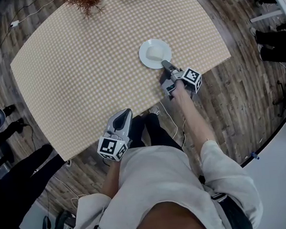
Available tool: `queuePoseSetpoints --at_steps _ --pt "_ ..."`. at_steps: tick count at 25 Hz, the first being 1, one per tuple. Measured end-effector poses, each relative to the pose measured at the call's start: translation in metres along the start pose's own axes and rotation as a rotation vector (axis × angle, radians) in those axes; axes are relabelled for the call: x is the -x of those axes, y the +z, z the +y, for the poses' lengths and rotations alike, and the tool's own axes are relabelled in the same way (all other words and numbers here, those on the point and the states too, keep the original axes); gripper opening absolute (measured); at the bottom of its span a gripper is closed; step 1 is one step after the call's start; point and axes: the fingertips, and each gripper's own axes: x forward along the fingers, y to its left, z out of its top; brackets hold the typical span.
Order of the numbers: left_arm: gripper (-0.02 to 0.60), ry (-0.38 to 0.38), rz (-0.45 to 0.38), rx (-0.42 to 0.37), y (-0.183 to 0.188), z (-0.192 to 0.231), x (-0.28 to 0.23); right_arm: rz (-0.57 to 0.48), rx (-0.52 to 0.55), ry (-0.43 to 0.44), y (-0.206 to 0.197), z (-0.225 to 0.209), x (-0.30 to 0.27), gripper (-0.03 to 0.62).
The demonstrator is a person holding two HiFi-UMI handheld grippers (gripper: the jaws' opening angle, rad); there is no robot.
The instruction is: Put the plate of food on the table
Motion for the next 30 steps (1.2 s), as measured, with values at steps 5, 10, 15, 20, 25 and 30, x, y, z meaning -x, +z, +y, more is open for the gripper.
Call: queuePoseSetpoints --at_steps 5,10,15,20,25,30 --pt "0.009 0.001 -0.005 -0.002 -0.001 -0.002 0.004 0.005 -0.043 0.005 -0.001 -0.001 0.001 0.015" --pt "0.009 0.007 -0.006 0.0 -0.003 0.0 0.007 -0.008 -0.042 0.045 0.002 -0.001 0.002 0.03" --pt "0.009 0.008 -0.005 0.002 -0.005 0.002 0.011 -0.008 -0.08 0.113 0.001 0.013 0.003 0.147" --pt "0.009 0.001 -0.005 0.004 -0.004 -0.001 0.01 0.076 0.058 0.119 -0.005 0.016 0.001 0.202" --pt "0.009 -0.005 0.002 0.0 -0.004 -0.007 0.01 0.17 0.293 0.068 -0.014 0.025 0.002 0.206" --pt "0.009 -0.009 0.009 0.003 -0.003 -0.007 0.005 0.265 0.475 -0.037 -0.019 0.02 -0.002 0.206"
